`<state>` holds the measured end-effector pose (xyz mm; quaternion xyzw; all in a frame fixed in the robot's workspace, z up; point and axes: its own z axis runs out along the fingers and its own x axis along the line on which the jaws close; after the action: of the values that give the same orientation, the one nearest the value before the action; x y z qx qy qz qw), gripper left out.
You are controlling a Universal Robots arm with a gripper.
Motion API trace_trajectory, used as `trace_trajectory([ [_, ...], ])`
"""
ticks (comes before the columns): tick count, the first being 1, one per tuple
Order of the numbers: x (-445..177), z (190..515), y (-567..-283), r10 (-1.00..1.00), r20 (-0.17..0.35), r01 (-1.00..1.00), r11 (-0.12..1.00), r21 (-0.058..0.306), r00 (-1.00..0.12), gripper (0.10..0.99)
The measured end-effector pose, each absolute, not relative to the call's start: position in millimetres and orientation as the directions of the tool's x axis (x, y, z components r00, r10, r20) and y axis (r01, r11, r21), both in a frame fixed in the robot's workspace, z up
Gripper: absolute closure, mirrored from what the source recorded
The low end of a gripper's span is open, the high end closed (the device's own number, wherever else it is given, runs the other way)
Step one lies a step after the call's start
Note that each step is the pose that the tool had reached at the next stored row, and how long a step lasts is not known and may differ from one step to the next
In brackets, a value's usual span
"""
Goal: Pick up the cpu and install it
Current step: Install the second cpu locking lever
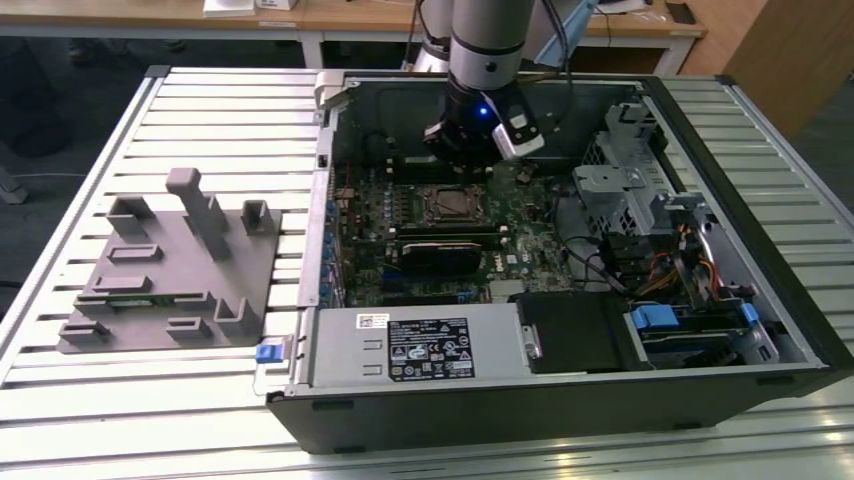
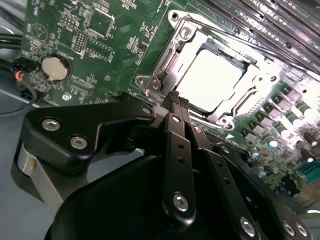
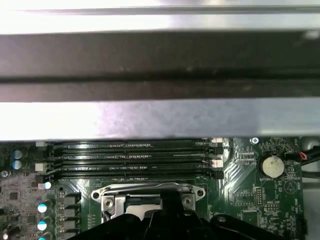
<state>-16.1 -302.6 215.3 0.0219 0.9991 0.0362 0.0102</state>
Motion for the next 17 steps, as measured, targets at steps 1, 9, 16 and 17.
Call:
trace_trajectory([
  [1,-16,218,-303,0.044,-0.019,0.043,0.996,0.073,-0.999,0.969],
  [9,-16,223,-307,0.044,-0.019,0.043,0.996,0.072,-0.999,0.969],
  [16,-16,223,-319,0.044,-0.019,0.043,0.997,0.072,-0.999,0.969],
  [17,-16,223,-321,0.044,-0.019,0.043,0.996,0.072,-0.999,0.969],
])
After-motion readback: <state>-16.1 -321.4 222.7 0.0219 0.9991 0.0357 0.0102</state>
